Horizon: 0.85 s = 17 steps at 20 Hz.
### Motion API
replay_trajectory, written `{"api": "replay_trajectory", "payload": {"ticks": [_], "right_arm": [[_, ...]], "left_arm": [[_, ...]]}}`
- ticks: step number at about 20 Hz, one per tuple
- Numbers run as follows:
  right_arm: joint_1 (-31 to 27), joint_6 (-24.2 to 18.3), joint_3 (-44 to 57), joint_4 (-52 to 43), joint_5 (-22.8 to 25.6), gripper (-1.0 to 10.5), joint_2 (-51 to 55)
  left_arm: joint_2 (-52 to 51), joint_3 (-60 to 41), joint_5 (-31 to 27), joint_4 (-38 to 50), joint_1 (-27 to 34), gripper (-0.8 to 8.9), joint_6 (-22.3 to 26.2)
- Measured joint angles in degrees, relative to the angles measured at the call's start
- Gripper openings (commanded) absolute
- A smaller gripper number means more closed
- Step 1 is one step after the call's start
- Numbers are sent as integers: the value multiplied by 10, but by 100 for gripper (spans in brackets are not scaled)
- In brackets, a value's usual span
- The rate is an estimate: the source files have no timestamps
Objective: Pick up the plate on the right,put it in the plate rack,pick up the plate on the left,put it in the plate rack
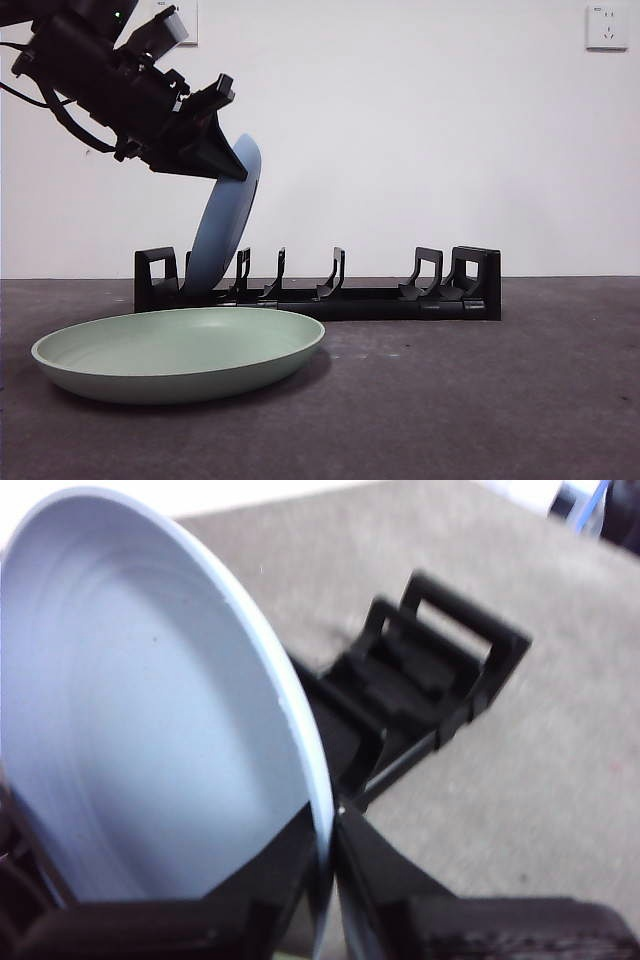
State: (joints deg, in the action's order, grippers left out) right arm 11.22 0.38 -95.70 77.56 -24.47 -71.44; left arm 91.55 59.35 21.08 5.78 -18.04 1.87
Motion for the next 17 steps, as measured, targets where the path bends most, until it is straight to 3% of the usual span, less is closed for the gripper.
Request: {"api": "replay_trajectory", "payload": {"ticks": [7,11,17], "right_arm": [[0,0,0,0,0,378,0],[0,0,0,0,0,378,0],[0,0,0,0,0,378,0]], "left_arm": [[0,0,-34,-23,-1,2,31],[0,0,-44,-26,-2,194,35],[-1,0,-18,-34,-3,194,35]]}}
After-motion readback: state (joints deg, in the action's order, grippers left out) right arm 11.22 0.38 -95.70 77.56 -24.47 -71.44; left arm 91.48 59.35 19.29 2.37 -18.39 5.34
